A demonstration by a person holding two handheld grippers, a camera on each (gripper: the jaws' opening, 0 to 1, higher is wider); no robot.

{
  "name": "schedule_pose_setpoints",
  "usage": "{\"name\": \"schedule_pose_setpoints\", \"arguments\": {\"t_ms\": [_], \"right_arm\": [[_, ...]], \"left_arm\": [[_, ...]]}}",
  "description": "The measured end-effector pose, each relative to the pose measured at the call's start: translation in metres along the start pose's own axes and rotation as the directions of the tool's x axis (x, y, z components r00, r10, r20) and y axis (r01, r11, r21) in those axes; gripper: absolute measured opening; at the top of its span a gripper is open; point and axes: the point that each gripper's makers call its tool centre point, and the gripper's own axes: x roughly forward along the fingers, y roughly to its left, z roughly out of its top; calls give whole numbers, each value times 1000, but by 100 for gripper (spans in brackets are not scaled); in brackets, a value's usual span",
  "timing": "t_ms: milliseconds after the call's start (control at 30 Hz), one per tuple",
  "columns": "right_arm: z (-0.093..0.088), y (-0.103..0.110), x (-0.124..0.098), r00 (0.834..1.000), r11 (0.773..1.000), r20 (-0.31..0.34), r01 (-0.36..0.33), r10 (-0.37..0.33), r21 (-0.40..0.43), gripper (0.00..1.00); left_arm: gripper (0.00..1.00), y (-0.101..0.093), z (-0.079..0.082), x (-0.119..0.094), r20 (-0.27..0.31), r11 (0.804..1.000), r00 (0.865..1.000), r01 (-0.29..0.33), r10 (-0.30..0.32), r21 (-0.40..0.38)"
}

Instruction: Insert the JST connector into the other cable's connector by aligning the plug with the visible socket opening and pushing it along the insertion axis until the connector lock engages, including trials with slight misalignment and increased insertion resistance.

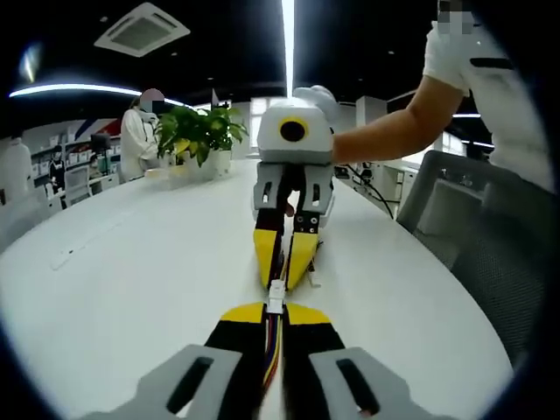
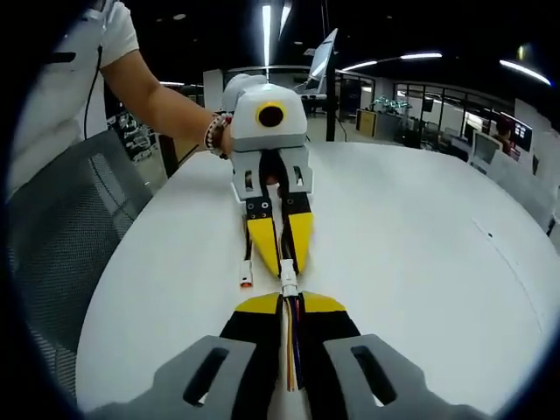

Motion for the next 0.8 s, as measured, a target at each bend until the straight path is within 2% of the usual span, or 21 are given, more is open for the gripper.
{"name": "schedule_pose_setpoints", "arguments": {"t_ms": [267, 367, 567, 800], "right_arm": [[-2, -5, -1, 1000, 1000, -4, 15, -15, -1, 4], [-2, -15, -4, 999, 999, 1, 40, -40, -19, 4], [-7, -38, -3, 998, 998, -1, 59, -59, -16, 4], [-15, -49, 1, 998, 998, -1, 64, -64, 2, 4]], "left_arm": [[0, 3, 2, 3, -9, 1000, 1000, -7, 7, 16], [0, 13, 5, 6, -8, 999, 1000, -18, 18, 26], [0, 36, 1, 13, -24, 999, 999, -35, 36, 29], [0, 39, -4, 16, -39, 999, 998, -46, 47, 15]]}}
